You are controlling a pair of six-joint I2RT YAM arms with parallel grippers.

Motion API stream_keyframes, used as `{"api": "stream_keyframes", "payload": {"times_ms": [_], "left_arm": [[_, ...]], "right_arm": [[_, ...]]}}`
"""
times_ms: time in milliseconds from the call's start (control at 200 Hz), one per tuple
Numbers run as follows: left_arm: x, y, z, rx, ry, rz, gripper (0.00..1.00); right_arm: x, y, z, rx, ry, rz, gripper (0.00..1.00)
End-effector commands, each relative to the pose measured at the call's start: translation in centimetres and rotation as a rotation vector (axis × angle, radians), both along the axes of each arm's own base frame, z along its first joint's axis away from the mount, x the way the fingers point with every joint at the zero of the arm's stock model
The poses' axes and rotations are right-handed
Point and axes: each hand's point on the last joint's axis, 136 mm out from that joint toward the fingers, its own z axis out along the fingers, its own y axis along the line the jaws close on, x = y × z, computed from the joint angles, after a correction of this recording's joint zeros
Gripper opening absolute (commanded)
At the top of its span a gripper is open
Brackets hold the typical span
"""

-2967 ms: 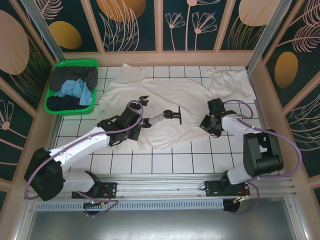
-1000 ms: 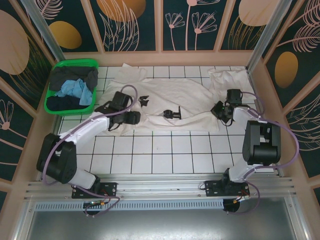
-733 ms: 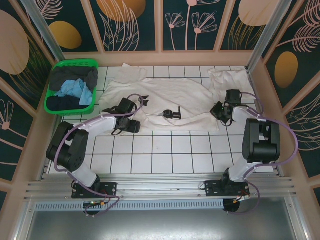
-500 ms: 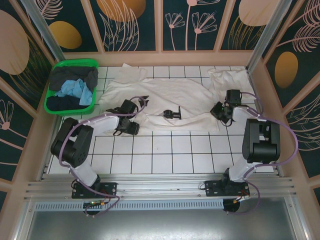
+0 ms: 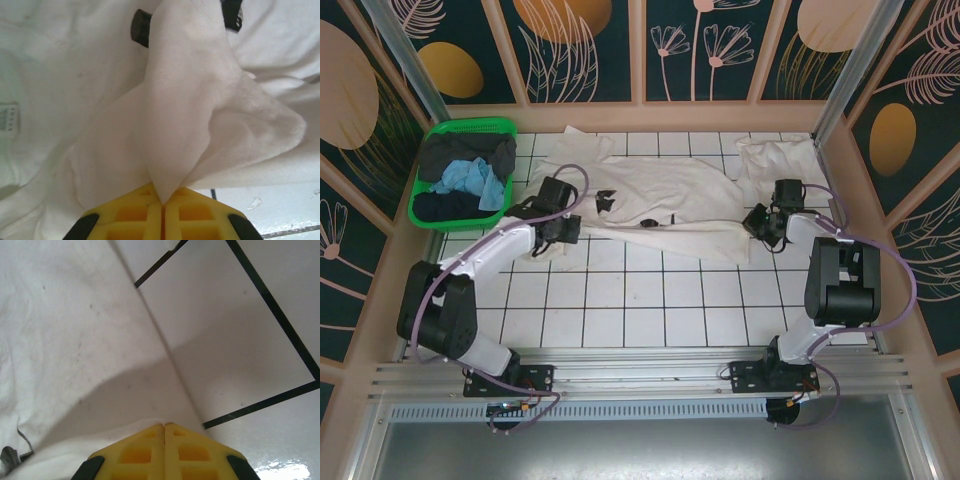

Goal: Fold and stack the t-shirts

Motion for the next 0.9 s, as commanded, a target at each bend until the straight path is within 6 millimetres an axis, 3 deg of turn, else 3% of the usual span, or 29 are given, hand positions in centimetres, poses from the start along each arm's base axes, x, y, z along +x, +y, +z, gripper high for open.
{"api": "stream_keyframes", "payload": {"times_ms": [0,210,450,485,520,646,771,896], "left_arm": [[-1.7,1.3,-0.1,-0.043,0.036,0.039,0.13],[-2.5,1.8,-1.9,-0.055,0.097,0.052,0.15],[-1.7,3.3,-3.2,-0.031,0.131,0.094,0.08],[-0.9,3.1,-2.4,-0.038,0.11,0.093,0.09],[-0.8,2.7,-2.2,-0.056,0.113,0.076,0.12],[-0.7,-0.8,-1.6,-0.176,0.108,-0.049,0.4],[-0.5,-2.8,-3.3,-0.052,0.147,-0.119,0.46],[1.1,-5.2,-4.1,-0.042,0.159,-0.154,0.47]], "right_arm": [[-0.3,-0.9,-0.3,-0.033,-0.001,-0.003,0.0],[0.1,-0.8,0.3,-0.024,-0.022,0.005,0.0],[0.0,-1.1,1.1,-0.048,-0.039,0.015,0.0],[0.0,-1.0,1.2,-0.044,-0.043,0.02,0.0],[0.1,-0.9,1.5,-0.039,-0.052,0.025,0.0],[0.3,-0.8,1.5,-0.038,-0.055,0.031,0.0],[0.3,-0.5,1.2,-0.025,-0.047,0.039,0.0],[0.2,-0.4,0.9,-0.02,-0.042,0.039,0.0]]}}
